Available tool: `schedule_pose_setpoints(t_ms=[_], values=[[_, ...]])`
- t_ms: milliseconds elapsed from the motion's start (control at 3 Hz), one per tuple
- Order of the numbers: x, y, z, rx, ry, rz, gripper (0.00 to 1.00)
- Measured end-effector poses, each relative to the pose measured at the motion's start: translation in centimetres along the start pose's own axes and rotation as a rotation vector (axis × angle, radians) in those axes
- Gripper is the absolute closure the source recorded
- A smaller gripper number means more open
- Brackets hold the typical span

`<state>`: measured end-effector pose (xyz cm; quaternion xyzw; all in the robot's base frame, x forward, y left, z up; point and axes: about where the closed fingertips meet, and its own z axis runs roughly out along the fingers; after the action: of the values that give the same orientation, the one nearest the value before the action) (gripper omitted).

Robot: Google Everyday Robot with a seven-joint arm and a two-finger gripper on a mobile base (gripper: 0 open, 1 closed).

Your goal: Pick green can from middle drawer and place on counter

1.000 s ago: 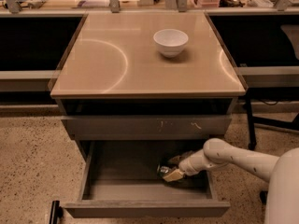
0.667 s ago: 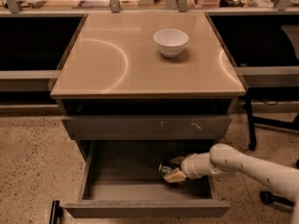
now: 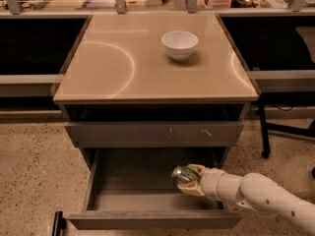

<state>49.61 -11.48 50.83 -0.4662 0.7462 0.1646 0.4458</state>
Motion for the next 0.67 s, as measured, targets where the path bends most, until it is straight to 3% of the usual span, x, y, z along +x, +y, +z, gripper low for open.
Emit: schedule_pose_setpoints(t_ms=[333,667], values=[[0.0,0.0,0.0,-0.001,0.0,0.0,1.0],[-0.9,-0.2,-1.1,-0.044,-0.025,0.04,1.0]])
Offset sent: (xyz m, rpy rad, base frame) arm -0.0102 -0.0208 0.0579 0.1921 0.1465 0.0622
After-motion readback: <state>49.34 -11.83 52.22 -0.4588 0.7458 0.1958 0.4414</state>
